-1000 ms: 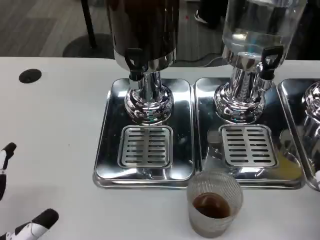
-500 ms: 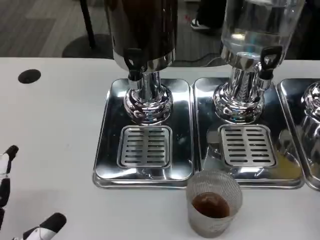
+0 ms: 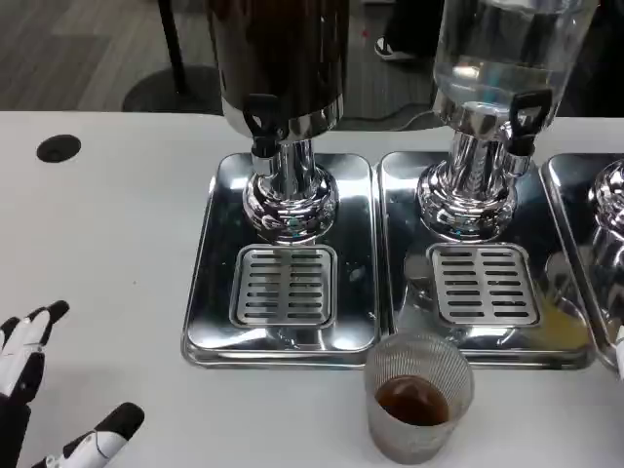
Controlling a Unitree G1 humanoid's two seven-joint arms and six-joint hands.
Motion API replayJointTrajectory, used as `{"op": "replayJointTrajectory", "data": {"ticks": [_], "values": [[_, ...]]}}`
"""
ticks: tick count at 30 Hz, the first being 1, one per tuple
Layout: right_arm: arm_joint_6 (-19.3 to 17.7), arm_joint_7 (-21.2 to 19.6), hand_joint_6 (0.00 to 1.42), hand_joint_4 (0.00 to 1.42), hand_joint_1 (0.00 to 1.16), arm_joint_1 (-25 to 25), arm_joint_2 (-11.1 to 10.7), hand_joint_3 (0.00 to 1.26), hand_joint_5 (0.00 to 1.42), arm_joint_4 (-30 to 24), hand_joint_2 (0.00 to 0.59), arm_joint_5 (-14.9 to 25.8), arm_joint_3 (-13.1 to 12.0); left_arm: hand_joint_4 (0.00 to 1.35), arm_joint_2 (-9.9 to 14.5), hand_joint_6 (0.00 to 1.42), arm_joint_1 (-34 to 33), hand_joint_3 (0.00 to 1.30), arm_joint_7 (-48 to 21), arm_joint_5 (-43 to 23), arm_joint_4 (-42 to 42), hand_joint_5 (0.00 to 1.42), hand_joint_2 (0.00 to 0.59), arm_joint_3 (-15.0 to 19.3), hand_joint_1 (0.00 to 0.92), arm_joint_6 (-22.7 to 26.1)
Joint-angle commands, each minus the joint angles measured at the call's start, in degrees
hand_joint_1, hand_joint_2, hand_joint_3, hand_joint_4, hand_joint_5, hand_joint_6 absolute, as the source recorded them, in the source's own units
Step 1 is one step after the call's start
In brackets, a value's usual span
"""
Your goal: Grasp the cup under the faucet to collect the drink, then remove the cup.
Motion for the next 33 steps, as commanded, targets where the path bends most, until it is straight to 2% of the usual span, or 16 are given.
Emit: {"op": "replayJointTrajectory", "data": {"ticks": [1,13,33], "values": [[2.13,-0.27,0.01,0.22,0.51,0.02,-0.75,0.37,0.12,-0.75,0.586,0.09,0.87,0.0,-0.23,0.0,1.9,0.09,2.05,0.37,-1.01,0.0,0.107,0.09,0.0,-2.26],[3.12,-0.28,0.01,0.22,0.52,0.82,-0.96,0.37,0.12,-1.5,0.586,2.45,1.86,0.0,-0.47,0.0,3.27,0.09,3.37,0.17,0.22,0.0,0.109,-0.31,0.0,-4.35],[3.76,-0.39,0.0,0.22,0.54,1.31,-0.96,0.37,0.12,-3.34,0.586,3.4,2.0,0.0,-1.07,0.0,4.1,0.09,3.8,-0.45,0.79,0.0,0.112,0.06,0.0,-6.24]]}}
